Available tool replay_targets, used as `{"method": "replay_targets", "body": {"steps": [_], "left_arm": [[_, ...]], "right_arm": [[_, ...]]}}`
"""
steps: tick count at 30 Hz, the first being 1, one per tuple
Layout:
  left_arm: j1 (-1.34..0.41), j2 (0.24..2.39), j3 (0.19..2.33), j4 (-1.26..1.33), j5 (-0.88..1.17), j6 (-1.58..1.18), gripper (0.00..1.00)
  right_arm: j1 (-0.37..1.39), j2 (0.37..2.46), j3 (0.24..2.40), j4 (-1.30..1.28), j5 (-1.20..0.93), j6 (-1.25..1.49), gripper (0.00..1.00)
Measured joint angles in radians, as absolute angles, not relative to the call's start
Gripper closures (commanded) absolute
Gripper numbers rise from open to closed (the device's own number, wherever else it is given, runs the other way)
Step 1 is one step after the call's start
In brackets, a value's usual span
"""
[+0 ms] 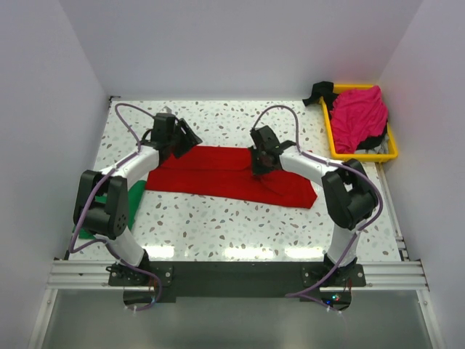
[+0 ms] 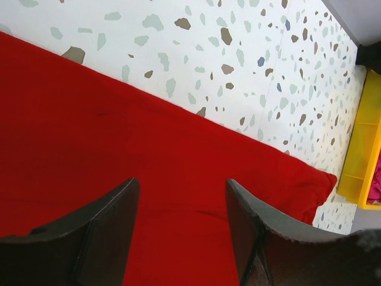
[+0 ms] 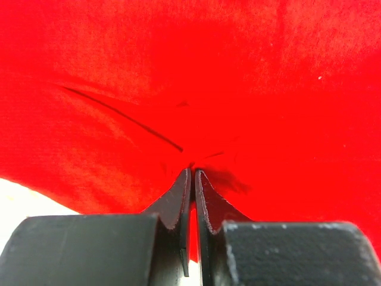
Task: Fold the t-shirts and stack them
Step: Fold the tshirt
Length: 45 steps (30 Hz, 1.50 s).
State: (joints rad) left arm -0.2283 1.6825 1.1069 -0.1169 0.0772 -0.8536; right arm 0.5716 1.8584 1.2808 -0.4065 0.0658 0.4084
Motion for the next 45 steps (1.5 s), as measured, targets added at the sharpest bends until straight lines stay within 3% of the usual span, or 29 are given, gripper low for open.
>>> {"method": "replay_targets", "body": {"steps": [4, 6, 9, 11, 14, 26, 33, 45], "left_arm": [[-0.227, 1.682, 1.107, -0.117, 0.08, -0.854, 0.36], [-0.227, 1.682, 1.107, -0.117, 0.084, -0.854, 0.36], [-0.226, 1.683, 1.107, -0.117, 0.089, -0.854, 0.36], [-0.226, 1.683, 1.107, -0.117, 0.093, -0.854, 0.36], [-0.226, 1.683, 1.107, -0.117, 0.098, -0.854, 0.36], [-0.225, 1.683, 1.107, -0.117, 0.117, -0.854, 0.36], [-0.225, 1.683, 1.106, -0.117, 0.127, -0.854, 0.36], [-0.225, 1.683, 1.106, -0.117, 0.127, -0.854, 0.36]], "right_arm": [[0.554, 1.859, 1.281, -0.395, 0.031, 0.427, 0.96], [0.549, 1.859, 1.281, -0.392, 0.015, 0.434, 0.9], [0.549, 1.859, 1.279, -0.383, -0.003, 0.442, 0.8], [0.549, 1.858, 1.273, -0.375, -0.014, 0.448, 0.66], [0.546, 1.85, 1.251, -0.37, -0.02, 0.458, 0.56], [0.337, 1.554, 1.008, -0.363, -0.011, 0.533, 0.59], [0.258, 1.551, 0.895, -0.334, -0.023, 0.577, 0.6], [0.247, 1.623, 0.89, -0.247, -0.048, 0.61, 0.62]]}}
